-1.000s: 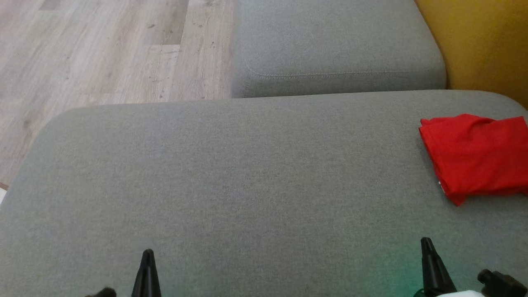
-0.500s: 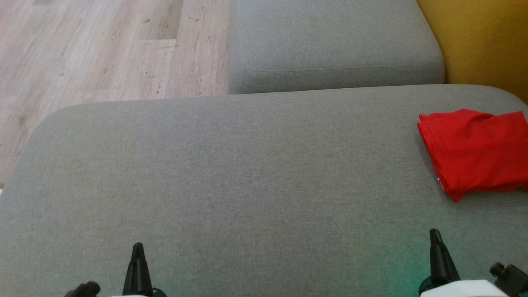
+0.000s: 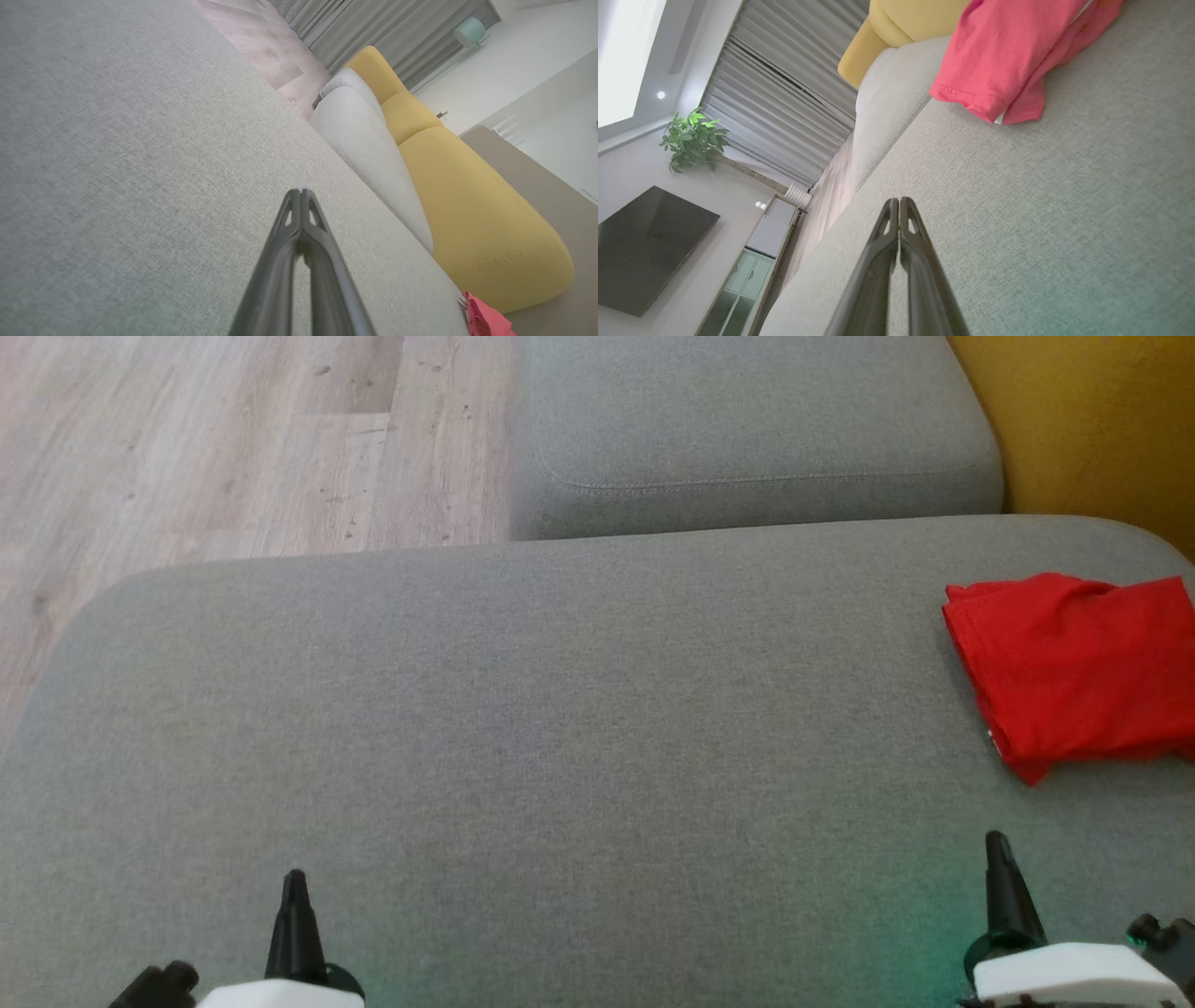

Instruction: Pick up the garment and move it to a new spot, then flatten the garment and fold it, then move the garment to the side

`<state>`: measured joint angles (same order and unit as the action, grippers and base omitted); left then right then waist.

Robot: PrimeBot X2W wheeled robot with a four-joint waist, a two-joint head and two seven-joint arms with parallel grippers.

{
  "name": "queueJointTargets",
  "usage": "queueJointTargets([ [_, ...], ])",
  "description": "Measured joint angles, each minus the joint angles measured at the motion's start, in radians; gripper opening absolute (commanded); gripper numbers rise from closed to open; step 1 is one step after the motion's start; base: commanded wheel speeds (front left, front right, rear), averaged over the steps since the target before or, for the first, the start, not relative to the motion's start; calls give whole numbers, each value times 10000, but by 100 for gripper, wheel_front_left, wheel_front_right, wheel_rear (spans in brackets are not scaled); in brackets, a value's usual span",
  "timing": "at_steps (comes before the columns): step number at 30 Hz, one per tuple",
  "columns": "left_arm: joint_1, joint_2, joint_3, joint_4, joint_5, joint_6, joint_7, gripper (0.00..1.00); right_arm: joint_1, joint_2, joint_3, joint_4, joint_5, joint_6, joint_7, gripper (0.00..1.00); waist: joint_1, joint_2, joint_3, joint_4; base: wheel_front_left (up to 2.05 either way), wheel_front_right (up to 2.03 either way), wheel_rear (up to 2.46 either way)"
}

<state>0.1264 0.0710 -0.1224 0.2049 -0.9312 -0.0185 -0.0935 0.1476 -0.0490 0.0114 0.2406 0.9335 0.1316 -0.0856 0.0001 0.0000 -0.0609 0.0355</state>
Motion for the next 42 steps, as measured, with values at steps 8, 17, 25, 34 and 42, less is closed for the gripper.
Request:
queueJointTargets([
  [8, -145, 4, 249, 107, -961, -96, 238, 0, -352, -6, -157, 48, 949, 0, 209, 0, 0, 0, 88, -48, 0, 0, 0],
  [17, -429, 4, 430, 182, -2023, -268, 493, 0, -511, -10, -297, 130, 1994, 0, 437, 0, -2, 0, 184, -102, 0, 0, 0],
  [25, -706, 4, 617, 249, -2964, -437, 685, 0, -819, -23, -468, 159, 2922, 0, 688, 0, -1, 0, 271, -150, 0, 0, 0],
  [34, -869, 4, 899, 395, -4025, -539, 936, 0, -1178, -27, -610, 198, 3954, -2, 941, 0, -1, 0, 367, -203, 0, 0, 0],
  [42, -1244, 0, 1070, 466, -4957, -713, 1197, 0, -1299, -29, -786, 257, 4865, -2, 1141, 0, -1, 0, 455, -251, 0, 0, 0],
])
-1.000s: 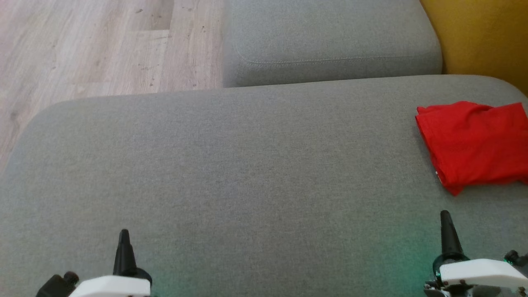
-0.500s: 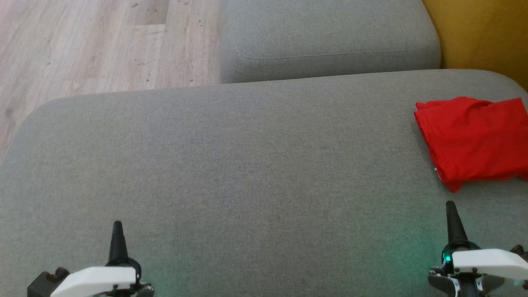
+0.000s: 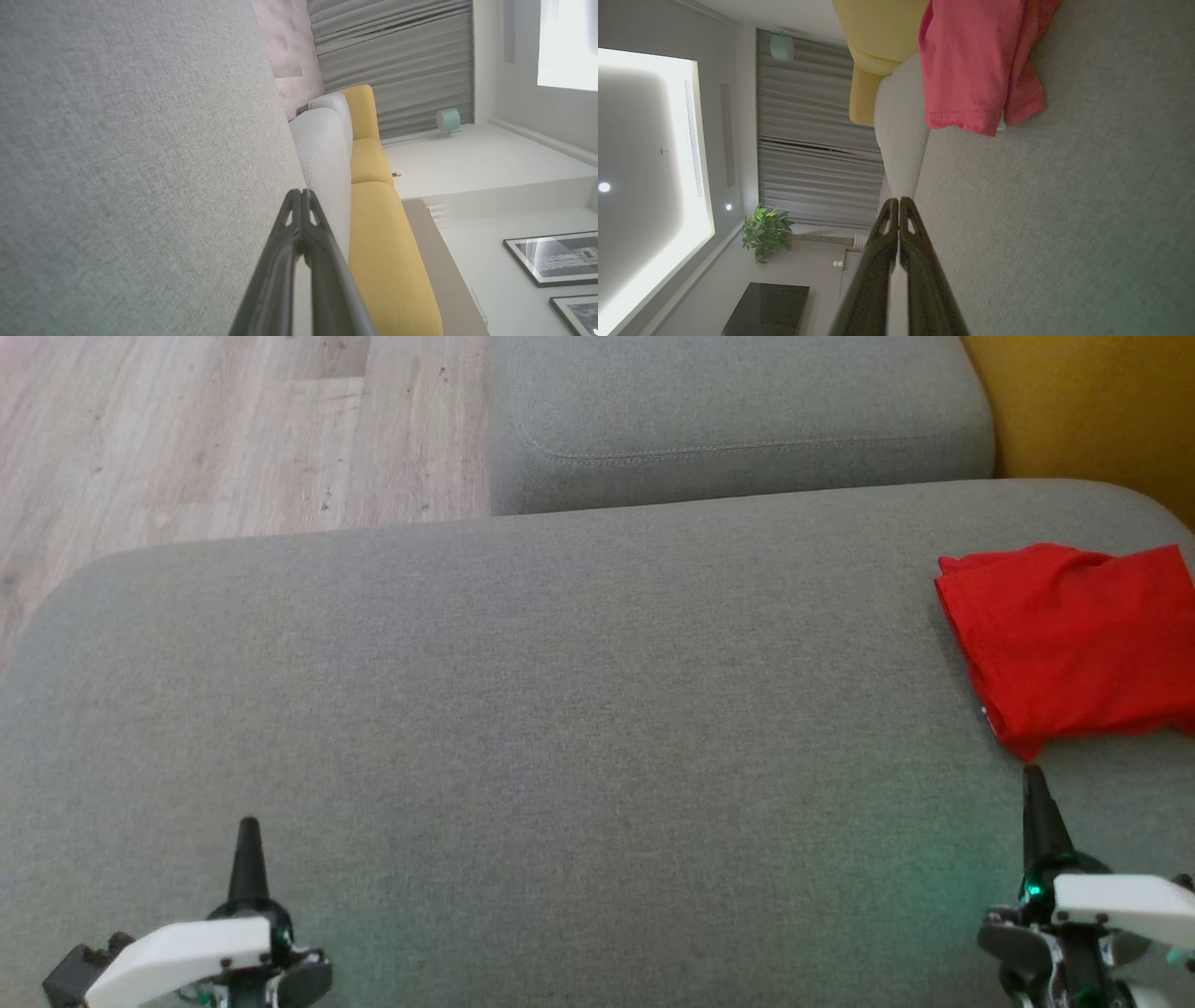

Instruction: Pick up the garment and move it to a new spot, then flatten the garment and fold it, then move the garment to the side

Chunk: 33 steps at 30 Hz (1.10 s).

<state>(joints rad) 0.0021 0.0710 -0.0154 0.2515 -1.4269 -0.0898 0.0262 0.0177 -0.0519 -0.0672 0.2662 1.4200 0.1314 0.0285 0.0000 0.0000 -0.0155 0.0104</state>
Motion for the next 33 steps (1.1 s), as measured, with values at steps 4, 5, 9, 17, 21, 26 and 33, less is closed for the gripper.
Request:
queueJointTargets([
  [4, -38, -2, 148, 36, -468, -82, 92, 0, -258, -2, -52, 17, 470, 0, 117, 0, 0, 0, 42, -24, 0, 0, 0],
  [5, -58, -2, 161, 46, -583, -88, 100, 0, -312, -4, -73, 15, 583, 0, 146, 0, 0, 0, 53, -30, 0, 0, 0],
  [9, -241, -6, 222, 75, -1064, -163, 240, 0, -339, -6, -132, 36, 1034, 0, 278, 0, 0, 0, 97, -54, 0, 0, 0],
  [17, -436, -15, 487, 182, -1983, -313, 447, 0, -707, -10, -320, 69, 1946, 0, 514, 0, 0, 0, 183, -101, 0, 0, 0],
  [21, -479, -23, 500, 207, -2117, -341, 523, 0, -759, -12, -341, 69, 2080, 0, 514, 0, 0, 0, 189, -105, 0, 0, 0],
  [26, -583, -31, 512, 207, -2117, -341, 525, 0, -757, -13, -360, 73, 2080, 0, 514, 0, 0, 0, 188, -105, 0, 0, 0],
  [33, -584, -44, 533, 209, -2117, -341, 531, 0, -757, -12, -378, 75, 2080, 0, 525, 0, 0, 0, 187, -104, 0, 0, 0],
])
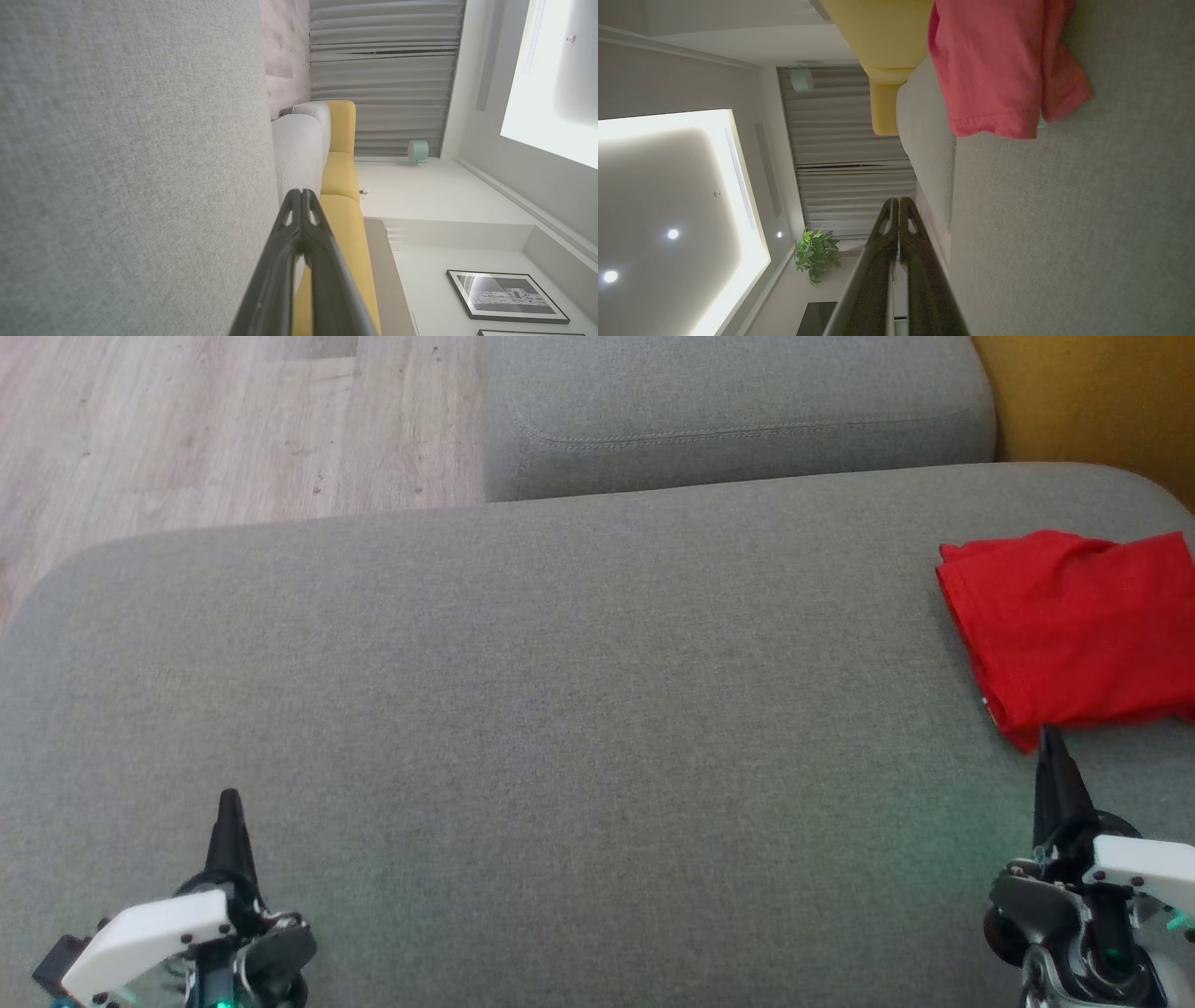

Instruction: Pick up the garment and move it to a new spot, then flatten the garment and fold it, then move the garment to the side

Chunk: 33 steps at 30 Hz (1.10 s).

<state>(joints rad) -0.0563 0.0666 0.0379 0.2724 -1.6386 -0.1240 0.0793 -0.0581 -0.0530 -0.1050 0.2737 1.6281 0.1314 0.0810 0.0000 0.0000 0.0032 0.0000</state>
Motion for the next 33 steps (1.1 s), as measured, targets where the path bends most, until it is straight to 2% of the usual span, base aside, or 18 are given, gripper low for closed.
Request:
queueJointTargets([
  [33, 0, -88, 184, 0, 17, 0, 90, 0, 0, 8, -81, 12, -13, 0, 88, 0, 0, 0, -1, 0, 0, 0, 0],
])
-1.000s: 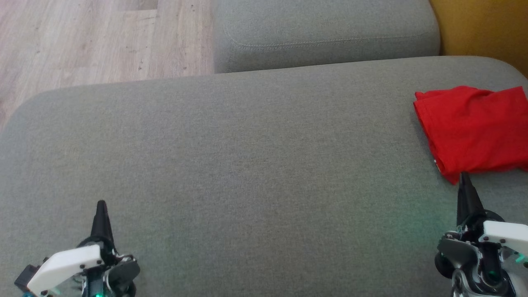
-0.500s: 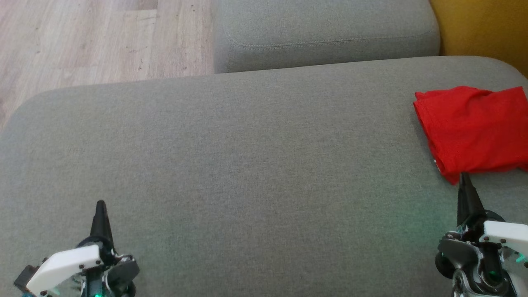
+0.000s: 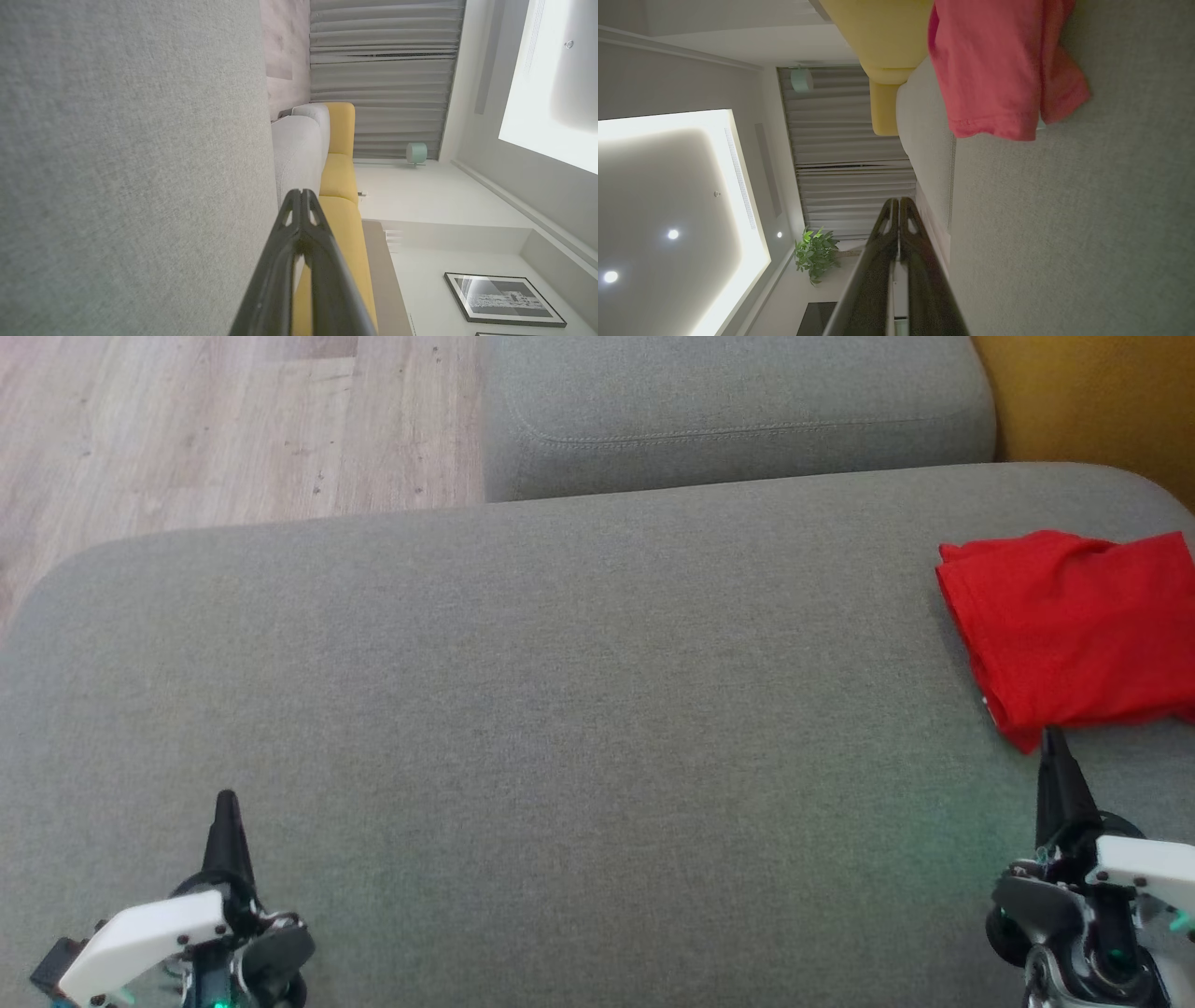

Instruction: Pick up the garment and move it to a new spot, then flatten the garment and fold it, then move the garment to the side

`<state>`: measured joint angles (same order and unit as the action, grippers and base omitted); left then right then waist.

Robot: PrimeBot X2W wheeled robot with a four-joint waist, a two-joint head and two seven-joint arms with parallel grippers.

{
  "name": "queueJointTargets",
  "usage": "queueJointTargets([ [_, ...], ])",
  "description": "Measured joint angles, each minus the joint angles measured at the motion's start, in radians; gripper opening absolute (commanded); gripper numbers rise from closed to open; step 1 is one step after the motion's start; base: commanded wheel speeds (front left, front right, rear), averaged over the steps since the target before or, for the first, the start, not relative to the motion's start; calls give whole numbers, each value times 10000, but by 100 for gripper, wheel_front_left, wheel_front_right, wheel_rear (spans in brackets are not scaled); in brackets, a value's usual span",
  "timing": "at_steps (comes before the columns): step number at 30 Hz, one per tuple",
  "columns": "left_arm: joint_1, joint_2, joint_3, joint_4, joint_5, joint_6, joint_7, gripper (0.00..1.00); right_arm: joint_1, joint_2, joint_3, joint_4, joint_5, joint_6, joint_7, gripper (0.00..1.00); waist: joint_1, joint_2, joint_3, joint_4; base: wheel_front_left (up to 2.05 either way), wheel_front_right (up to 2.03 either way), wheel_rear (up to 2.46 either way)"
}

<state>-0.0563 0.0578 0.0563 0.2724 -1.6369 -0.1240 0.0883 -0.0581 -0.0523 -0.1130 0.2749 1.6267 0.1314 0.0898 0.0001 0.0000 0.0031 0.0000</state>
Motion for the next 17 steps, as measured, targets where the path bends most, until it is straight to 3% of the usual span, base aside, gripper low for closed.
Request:
queueJointTargets([
  [17, 0, -17, 46, 2, 29, 0, 42, 0, 0, 12, -48, 4, -2, 0, 86, 0, 0, 0, 0, 0, 0, 0, 0],
])
